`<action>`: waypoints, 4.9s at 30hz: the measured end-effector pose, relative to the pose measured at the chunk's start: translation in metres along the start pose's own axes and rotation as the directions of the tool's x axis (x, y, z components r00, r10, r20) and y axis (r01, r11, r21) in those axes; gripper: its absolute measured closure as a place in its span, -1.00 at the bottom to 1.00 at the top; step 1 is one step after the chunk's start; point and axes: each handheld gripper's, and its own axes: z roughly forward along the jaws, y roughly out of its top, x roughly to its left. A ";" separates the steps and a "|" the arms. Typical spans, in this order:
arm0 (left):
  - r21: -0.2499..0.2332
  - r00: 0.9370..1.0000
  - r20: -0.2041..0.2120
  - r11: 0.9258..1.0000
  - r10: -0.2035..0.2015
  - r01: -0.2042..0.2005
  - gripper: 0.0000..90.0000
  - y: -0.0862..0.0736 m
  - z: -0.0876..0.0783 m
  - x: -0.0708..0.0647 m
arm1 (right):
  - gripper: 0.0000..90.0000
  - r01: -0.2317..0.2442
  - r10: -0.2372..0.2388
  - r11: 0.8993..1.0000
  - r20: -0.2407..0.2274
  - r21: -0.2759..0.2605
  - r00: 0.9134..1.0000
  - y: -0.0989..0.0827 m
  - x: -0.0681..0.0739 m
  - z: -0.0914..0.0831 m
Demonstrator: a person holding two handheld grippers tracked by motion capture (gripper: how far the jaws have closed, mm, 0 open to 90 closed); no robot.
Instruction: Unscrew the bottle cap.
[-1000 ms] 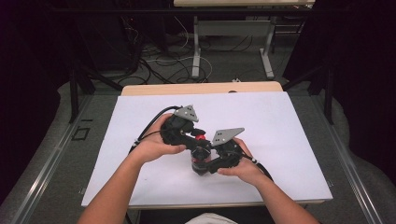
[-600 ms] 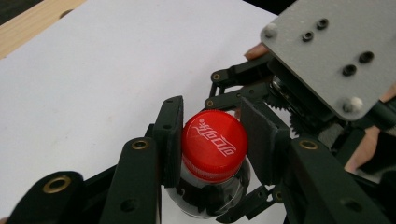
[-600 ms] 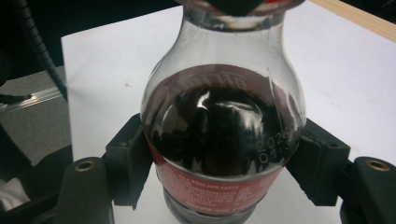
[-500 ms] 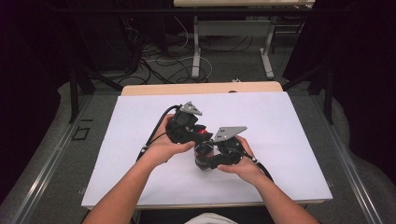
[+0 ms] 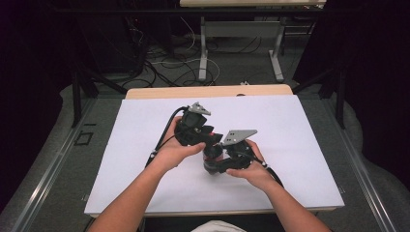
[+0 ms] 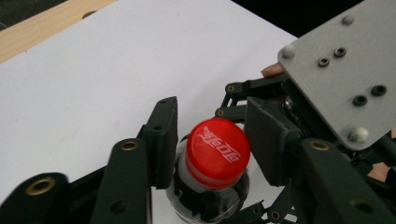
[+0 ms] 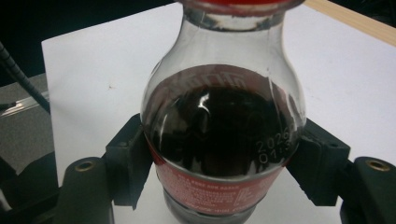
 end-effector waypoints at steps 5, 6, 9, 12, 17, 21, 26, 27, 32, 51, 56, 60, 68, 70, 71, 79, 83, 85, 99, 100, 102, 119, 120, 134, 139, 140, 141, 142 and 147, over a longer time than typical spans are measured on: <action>-0.014 0.994 0.099 0.999 0.053 -0.052 0.02 -0.002 -0.008 0.010 | -0.34 0.001 -0.001 1.000 -0.026 -0.013 1.000 0.000 0.002 0.002; -0.014 0.994 0.099 0.999 0.053 -0.052 0.00 -0.002 -0.008 0.010 | -0.34 0.005 -0.006 1.000 -0.035 -0.012 0.999 0.000 0.002 0.001; -0.007 0.978 0.174 0.993 0.117 -0.118 0.00 -0.005 -0.012 0.018 | -0.34 0.012 -0.013 1.000 -0.049 -0.016 0.999 0.000 0.001 0.001; -0.012 0.970 0.201 0.990 0.137 -0.137 0.06 -0.006 -0.013 0.022 | -0.34 0.015 -0.017 1.000 -0.063 -0.023 0.998 0.001 0.002 0.000; -0.006 0.964 0.206 0.985 0.169 -0.172 0.12 -0.009 -0.011 0.023 | -0.34 0.022 -0.024 0.999 -0.075 -0.027 0.997 0.001 0.003 0.000; -0.033 0.962 0.215 0.986 0.169 -0.166 0.14 -0.011 -0.009 0.024 | -0.34 0.030 -0.032 0.999 -0.077 -0.029 0.996 0.001 0.005 0.000; -0.018 0.962 0.224 0.988 0.153 -0.153 0.30 -0.009 -0.006 0.022 | -0.34 0.034 -0.036 0.999 -0.074 -0.024 0.997 0.001 0.004 0.000; -0.014 0.964 0.222 0.989 0.146 -0.147 0.35 -0.009 -0.006 0.020 | -0.34 0.034 -0.036 0.999 -0.074 -0.024 0.997 0.001 0.004 0.000; -0.003 0.977 0.172 0.991 0.129 -0.130 0.37 -0.008 -0.005 0.014 | -0.34 0.026 -0.027 0.999 -0.058 -0.019 0.998 0.000 0.003 0.001; -0.044 0.998 -0.005 0.997 -0.058 0.058 0.02 -0.003 -0.003 -0.007 | -0.34 -0.008 0.008 1.000 -0.013 -0.023 1.000 0.000 0.001 0.000; -0.079 0.999 0.021 0.997 0.028 -0.026 -0.10 -0.005 -0.010 -0.001 | -0.34 -0.006 0.005 1.000 -0.021 -0.028 1.000 0.000 0.000 -0.001; -0.091 0.996 0.049 0.994 0.073 -0.068 -0.11 -0.010 -0.014 0.004 | -0.34 -0.001 0.000 0.999 -0.025 -0.033 1.000 0.000 0.001 -0.001; -0.084 0.993 0.087 0.994 0.074 -0.066 -0.01 -0.016 -0.011 0.013 | -0.34 0.016 -0.016 0.999 -0.028 -0.033 0.999 0.001 0.002 -0.001; -0.070 0.991 0.106 0.995 0.083 -0.075 0.03 -0.015 -0.011 0.014 | -0.34 0.015 -0.016 0.999 -0.032 -0.031 0.999 0.001 0.002 -0.001; -0.084 0.991 0.105 0.994 0.085 -0.076 0.09 -0.016 -0.009 0.013 | -0.34 0.016 -0.017 0.999 -0.033 -0.030 0.999 0.001 0.003 -0.001; -0.045 0.978 0.156 0.990 0.141 -0.136 0.27 -0.011 -0.006 0.013 | -0.34 0.023 -0.024 0.999 -0.042 -0.030 0.999 0.001 0.003 0.000; -0.037 0.977 0.167 0.991 0.134 -0.129 0.36 -0.011 -0.005 0.012 | -0.34 0.032 -0.033 0.999 -0.046 -0.024 0.998 0.001 0.004 -0.001; -0.042 0.983 0.144 0.993 0.116 -0.111 0.36 -0.011 -0.003 0.011 | -0.34 0.033 -0.034 0.999 -0.046 -0.018 0.998 0.001 0.003 -0.001; -0.009 0.977 -0.092 0.981 -0.193 0.193 0.37 -0.001 0.001 -0.009 | -0.34 -0.008 0.008 1.000 0.009 -0.029 1.000 0.000 0.001 -0.001; -0.007 0.974 -0.101 0.979 -0.204 0.205 0.37 0.000 0.002 -0.011 | -0.34 -0.012 0.012 1.000 0.011 -0.025 1.000 0.000 0.001 -0.002; -0.012 0.967 -0.121 0.974 -0.224 0.224 0.37 0.001 0.003 -0.013 | -0.34 -0.007 0.007 1.000 0.007 -0.009 1.000 0.000 0.000 -0.003; -0.077 0.996 0.091 0.997 0.015 -0.008 -0.12 -0.003 -0.016 0.009 | -0.34 0.004 -0.004 0.999 -0.012 -0.051 1.000 0.000 -0.001 -0.003; -0.078 0.995 0.100 0.997 0.023 -0.015 -0.11 -0.004 -0.016 0.011 | -0.34 -0.001 0.000 0.999 -0.022 -0.046 1.000 0.000 0.000 -0.003; -0.034 0.984 0.157 0.997 0.078 -0.074 0.05 -0.009 -0.009 0.021 | -0.34 0.014 -0.015 1.000 -0.037 -0.026 0.999 0.001 0.003 -0.003; -0.036 0.985 0.148 0.996 0.085 -0.080 0.24 -0.008 -0.003 0.015 | -0.34 0.014 -0.014 1.000 -0.034 -0.022 0.999 0.000 0.003 -0.002; -0.021 0.984 0.153 0.995 0.096 -0.094 0.28 -0.007 -0.003 0.015 | -0.34 0.019 -0.020 1.000 -0.037 -0.019 0.999 0.000 0.002 -0.002; -0.029 0.986 0.142 0.996 0.090 -0.087 0.32 -0.007 -0.001 0.013 | -0.34 0.018 -0.019 1.000 -0.035 -0.024 0.999 0.000 0.003 -0.001; -0.029 0.988 0.131 0.996 0.087 -0.084 0.35 -0.006 -0.001 0.010 | -0.34 0.017 -0.018 1.000 -0.035 -0.019 0.999 0.000 0.003 -0.001; -0.016 0.998 0.045 0.999 0.037 -0.037 0.37 -0.003 0.000 0.000 | -0.34 0.005 -0.005 0.999 -0.019 -0.033 1.000 -0.001 0.002 -0.002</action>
